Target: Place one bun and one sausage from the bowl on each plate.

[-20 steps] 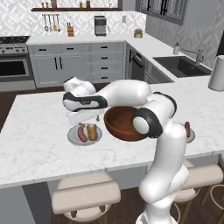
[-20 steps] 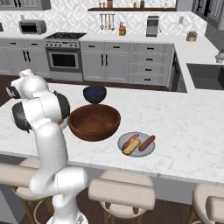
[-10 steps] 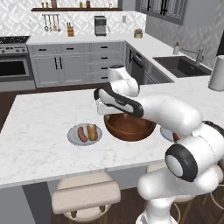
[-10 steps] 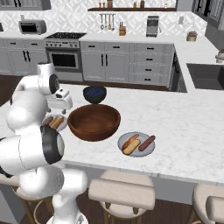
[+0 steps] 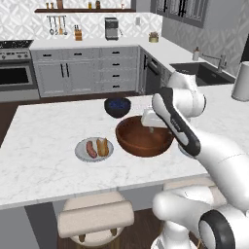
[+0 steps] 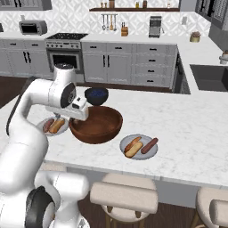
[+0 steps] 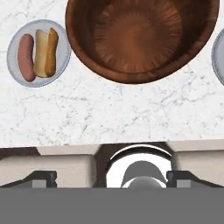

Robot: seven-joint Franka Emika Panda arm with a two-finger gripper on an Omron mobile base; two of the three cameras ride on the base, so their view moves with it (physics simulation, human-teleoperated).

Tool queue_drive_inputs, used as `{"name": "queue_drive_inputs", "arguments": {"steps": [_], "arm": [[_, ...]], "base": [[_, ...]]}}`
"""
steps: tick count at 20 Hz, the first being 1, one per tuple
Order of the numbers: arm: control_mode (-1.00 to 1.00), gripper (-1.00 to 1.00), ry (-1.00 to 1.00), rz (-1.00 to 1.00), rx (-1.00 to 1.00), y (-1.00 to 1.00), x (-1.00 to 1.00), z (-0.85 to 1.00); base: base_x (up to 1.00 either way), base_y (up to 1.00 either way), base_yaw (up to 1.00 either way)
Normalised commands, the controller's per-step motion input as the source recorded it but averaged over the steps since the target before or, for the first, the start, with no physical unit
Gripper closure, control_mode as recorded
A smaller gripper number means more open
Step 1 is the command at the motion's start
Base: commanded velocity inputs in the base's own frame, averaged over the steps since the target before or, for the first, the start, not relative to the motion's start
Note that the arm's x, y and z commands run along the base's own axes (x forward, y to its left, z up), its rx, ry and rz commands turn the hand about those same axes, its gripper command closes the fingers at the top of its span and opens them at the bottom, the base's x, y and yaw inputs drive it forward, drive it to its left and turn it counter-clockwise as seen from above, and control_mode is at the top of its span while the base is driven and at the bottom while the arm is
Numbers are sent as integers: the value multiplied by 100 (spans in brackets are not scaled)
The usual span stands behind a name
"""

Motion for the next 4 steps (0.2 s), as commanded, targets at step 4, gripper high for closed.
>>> {"name": "queue_drive_inputs", "arguments": {"steps": [4], "arm": [[-100, -100, -9, 0, -2, -12, -71, 13]], "base": [[0, 0, 0]]}}
